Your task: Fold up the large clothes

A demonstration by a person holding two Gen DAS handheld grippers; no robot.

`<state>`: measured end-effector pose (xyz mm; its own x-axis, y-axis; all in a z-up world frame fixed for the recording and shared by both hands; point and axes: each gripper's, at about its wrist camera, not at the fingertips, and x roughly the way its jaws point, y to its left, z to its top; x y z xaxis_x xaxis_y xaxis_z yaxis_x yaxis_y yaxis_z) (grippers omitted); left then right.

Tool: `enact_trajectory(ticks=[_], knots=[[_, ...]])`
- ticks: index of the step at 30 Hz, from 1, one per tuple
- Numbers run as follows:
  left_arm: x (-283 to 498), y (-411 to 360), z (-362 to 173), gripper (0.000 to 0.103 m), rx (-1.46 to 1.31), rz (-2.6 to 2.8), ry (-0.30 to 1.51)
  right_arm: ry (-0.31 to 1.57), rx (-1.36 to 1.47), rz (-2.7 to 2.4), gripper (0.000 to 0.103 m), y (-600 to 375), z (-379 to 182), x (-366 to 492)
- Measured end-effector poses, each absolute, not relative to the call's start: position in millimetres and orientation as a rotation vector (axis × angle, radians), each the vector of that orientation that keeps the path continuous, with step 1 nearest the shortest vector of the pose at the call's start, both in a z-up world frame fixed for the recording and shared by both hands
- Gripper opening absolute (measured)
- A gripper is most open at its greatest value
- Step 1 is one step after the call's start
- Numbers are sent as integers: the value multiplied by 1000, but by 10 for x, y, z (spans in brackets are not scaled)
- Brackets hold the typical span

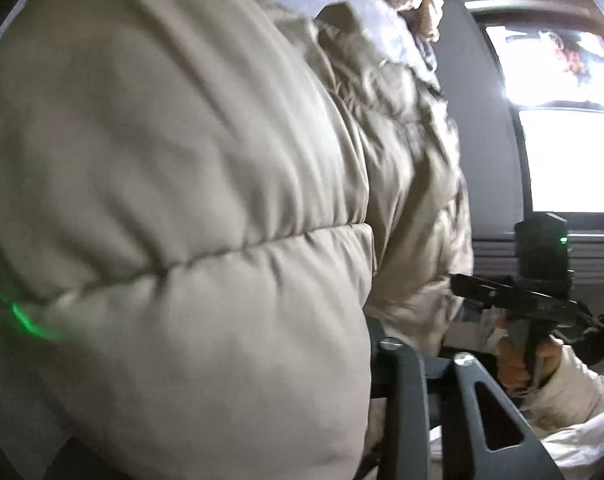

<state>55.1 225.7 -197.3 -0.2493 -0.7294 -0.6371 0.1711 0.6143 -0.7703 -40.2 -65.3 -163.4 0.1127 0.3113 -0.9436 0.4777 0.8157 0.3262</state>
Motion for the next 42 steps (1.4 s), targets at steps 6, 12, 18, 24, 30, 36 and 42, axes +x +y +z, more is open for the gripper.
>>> enact_trajectory(ticks=[6,12,18,24,30,36,42], knots=[[499,2309,-1430,32,-576,-936,1536,1367,567,-157,44,-808,-1353,-374],[360,2014,-802,32,-524,-894,1488,1302,512,-102,15,-1045,-1427,-38],[194,1365,-312,32,-413,-791,1498,1309,555,1,13,-1124,-1798,322],[170,649,-136,32,-346,-752,1512,1331,648,44,4,-1304,-2061,408],[183,171,-114,40,-305,-809,1548,1319,772,67,2,-1581,-1926,179],[241,-322,-299,76,-412,-932,1621,1227,864,13,4,-2044,-1575,-461],[196,-843,-566,77,-398,-1086,1662,1156,975,-88,6,-2398,-1415,-1125]])
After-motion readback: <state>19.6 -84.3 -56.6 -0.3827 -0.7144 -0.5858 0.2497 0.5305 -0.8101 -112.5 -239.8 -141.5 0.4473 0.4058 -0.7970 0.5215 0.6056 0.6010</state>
